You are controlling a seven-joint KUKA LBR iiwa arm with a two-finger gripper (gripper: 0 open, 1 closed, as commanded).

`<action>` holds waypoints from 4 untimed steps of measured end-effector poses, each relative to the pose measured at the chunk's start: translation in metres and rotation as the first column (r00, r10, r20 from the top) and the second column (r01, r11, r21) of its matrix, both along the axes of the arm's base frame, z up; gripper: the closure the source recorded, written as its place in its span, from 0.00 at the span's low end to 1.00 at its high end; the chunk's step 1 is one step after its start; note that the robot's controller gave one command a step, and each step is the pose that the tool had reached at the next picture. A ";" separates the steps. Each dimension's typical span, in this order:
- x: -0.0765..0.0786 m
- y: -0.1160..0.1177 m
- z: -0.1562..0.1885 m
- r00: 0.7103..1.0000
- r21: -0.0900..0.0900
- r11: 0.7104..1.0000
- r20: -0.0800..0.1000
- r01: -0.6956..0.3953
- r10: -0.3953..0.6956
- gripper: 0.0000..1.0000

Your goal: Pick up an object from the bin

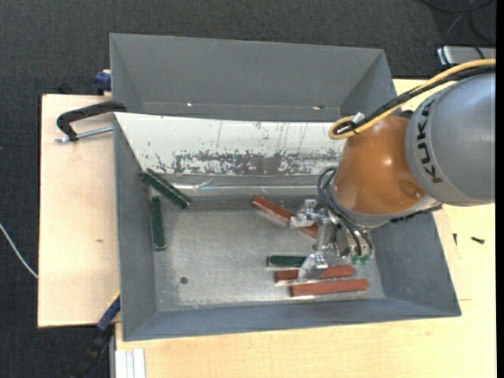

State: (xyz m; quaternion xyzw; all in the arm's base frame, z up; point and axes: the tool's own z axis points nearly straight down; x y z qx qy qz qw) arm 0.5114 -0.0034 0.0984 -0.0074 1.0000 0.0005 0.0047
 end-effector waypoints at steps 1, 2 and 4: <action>-0.008 -0.003 0.006 0.996 0.001 0.996 -0.008 0.091 -0.091 0.00; -0.005 -0.003 -0.015 0.997 0.002 0.997 0.007 0.073 -0.073 0.00; -0.015 -0.001 -0.013 0.997 0.001 0.998 -0.036 0.070 -0.070 1.00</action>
Offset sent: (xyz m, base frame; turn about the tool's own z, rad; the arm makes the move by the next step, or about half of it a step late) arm -0.0147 -0.0029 -0.0284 0.0707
